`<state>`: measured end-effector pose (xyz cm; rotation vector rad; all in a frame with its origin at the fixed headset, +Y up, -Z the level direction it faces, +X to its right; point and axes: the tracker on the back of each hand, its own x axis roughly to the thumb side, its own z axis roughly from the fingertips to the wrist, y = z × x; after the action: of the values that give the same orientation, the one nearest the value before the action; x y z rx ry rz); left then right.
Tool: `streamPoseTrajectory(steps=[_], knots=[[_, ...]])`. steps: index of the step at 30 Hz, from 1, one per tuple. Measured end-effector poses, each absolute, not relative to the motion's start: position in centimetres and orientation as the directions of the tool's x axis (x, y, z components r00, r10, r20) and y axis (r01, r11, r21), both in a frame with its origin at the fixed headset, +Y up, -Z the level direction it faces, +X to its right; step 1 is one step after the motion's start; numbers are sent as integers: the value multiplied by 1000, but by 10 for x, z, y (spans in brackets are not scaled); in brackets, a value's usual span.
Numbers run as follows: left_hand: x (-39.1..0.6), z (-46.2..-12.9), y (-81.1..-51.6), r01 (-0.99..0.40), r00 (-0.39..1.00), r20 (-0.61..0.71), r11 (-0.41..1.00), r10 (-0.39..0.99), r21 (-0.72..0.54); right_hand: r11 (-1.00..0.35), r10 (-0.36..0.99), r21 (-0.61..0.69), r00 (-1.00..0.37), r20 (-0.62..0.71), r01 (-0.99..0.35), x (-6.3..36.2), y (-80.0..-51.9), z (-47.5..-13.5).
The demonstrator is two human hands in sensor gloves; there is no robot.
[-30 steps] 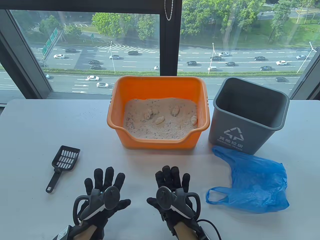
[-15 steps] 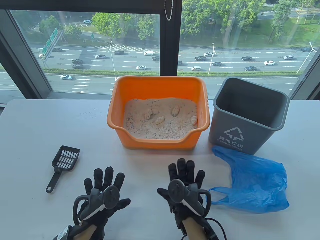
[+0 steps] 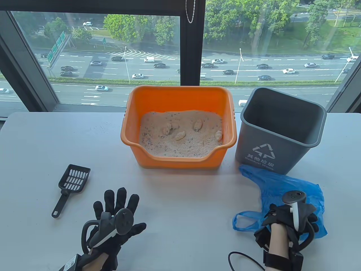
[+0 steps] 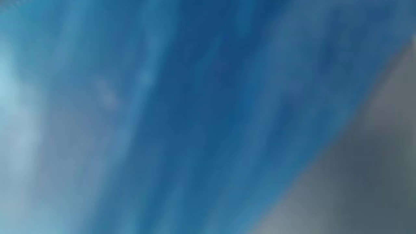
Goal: Scoop cat litter
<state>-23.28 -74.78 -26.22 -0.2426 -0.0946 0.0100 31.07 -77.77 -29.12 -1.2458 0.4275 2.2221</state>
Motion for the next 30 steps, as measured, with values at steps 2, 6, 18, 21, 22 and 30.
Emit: streamPoseTrajectory(steps=[2, 6, 18, 21, 22, 30], knots=[[-234, -263, -749, 3, 996, 87, 969, 19, -246, -766, 323, 22, -414, -851, -643, 313, -788, -292], [-236, -266, -750, -2, 997, 78, 968, 23, -253, -914, 222, 30, -561, -797, -405, 311, -777, -301], [-232, -259, -740, -25, 996, 81, 966, 47, -256, -967, 216, -11, -795, -567, -255, 245, -704, -299], [-233, -256, -733, -58, 994, 79, 976, 76, -211, -974, 220, -51, -877, -427, -220, 199, -681, -290], [-233, -255, -730, -69, 993, 81, 979, 86, -194, -973, 230, -60, -904, -361, -224, 179, -674, -287], [-240, -245, -705, -164, 981, 93, 984, 171, -73, -963, 265, 37, -964, -17, -265, 50, -678, -293]])
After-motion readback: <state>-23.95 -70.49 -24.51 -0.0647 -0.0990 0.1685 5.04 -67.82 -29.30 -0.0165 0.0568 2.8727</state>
